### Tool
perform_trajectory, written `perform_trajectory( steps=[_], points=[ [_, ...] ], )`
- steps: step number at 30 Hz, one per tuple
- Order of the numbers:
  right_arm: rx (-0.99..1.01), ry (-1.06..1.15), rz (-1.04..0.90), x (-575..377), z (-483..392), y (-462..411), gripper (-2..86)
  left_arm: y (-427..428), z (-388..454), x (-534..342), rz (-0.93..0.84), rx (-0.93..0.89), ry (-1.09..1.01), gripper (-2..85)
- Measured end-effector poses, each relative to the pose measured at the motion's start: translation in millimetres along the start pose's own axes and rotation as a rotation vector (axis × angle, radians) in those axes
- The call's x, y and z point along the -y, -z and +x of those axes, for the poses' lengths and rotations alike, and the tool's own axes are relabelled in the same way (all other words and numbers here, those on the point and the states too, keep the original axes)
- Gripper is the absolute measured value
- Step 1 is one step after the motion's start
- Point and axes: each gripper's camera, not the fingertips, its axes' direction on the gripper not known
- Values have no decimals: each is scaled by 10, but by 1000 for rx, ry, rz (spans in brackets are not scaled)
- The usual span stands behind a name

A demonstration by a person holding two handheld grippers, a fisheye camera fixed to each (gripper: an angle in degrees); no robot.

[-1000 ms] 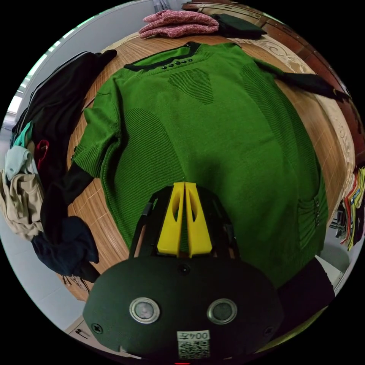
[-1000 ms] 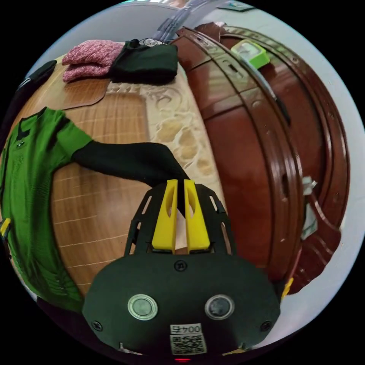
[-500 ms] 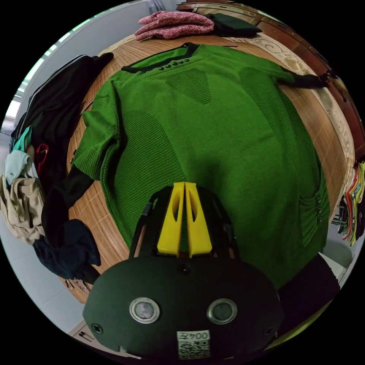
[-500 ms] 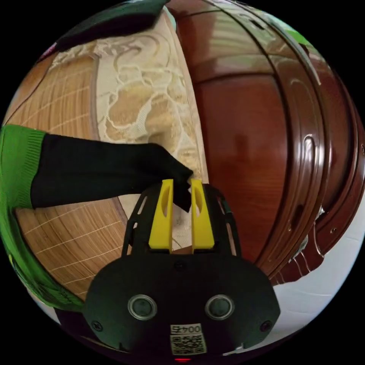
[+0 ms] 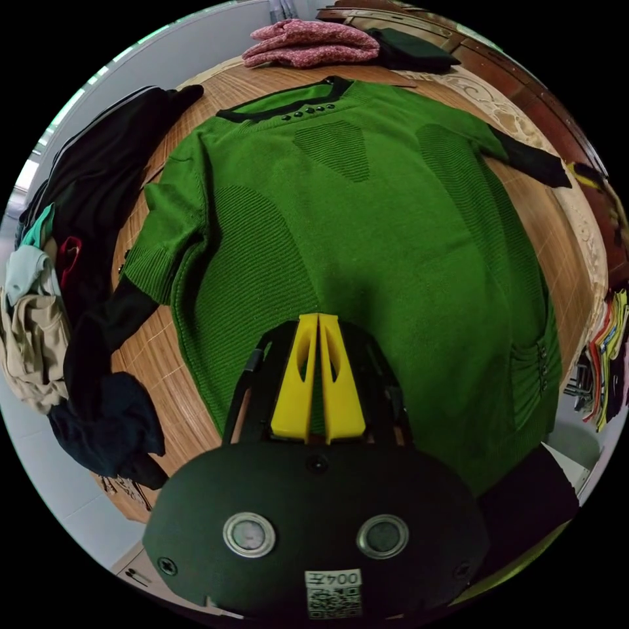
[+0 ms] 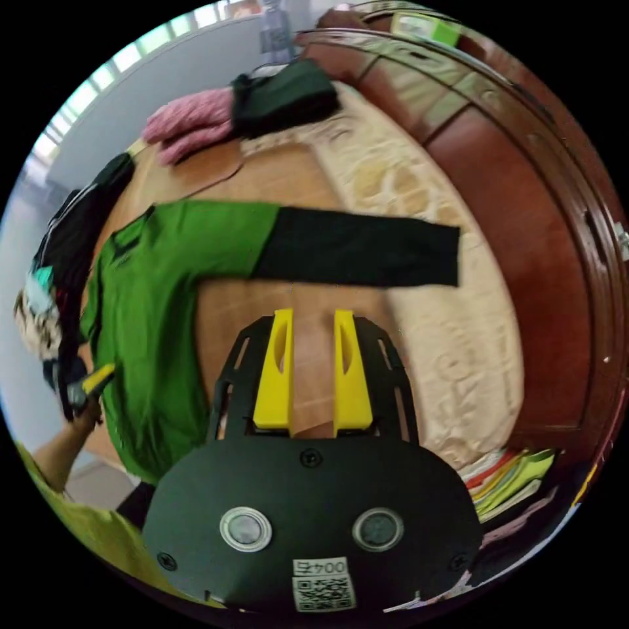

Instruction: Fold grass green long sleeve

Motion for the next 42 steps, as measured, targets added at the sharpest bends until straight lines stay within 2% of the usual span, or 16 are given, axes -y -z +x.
perform_trajectory(
  steps=[2, 6, 13, 18, 20, 22, 28, 30, 32, 38, 42],
  points=[
    [84, 84, -68, -578, -345, -188, 84, -17, -42, 34, -28, -31, 6, 2],
    [151, 111, -151, -1215, -660, -462, 83, 52, -227, -178, -39, -128, 109, 1],
    [38, 127, -137, -1315, -753, -924, 87, -99, -278, -1075, -121, -36, 155, 1],
    [-40, 141, -198, -1333, -716, -1201, 79, -343, -322, -1257, -153, -61, 199, 1],
    [-134, 217, -215, -1405, -694, -1275, 27, -410, -325, -1233, -164, -60, 182, 2],
    [-179, 202, -209, -1450, -519, -1303, 25, -487, -337, -1208, -179, -61, 158, 2],
    [94, 47, -235, -1604, 265, -1418, 66, -655, -415, -1216, -180, -84, 168, 2],
    [144, 17, -203, -1749, 445, -1335, 73, -702, -421, -1212, -185, -75, 158, 2],
    [215, -10, -258, -2105, 651, -1333, 85, -748, -429, -1210, -189, -67, 152, 2],
    [199, -51, -450, -3176, 825, -1661, 134, -914, -501, -1244, -184, -62, 140, 2],
    [188, -100, -471, -3383, 881, -1918, 129, -1031, -565, -1271, -185, -55, 137, 2]
  ],
)
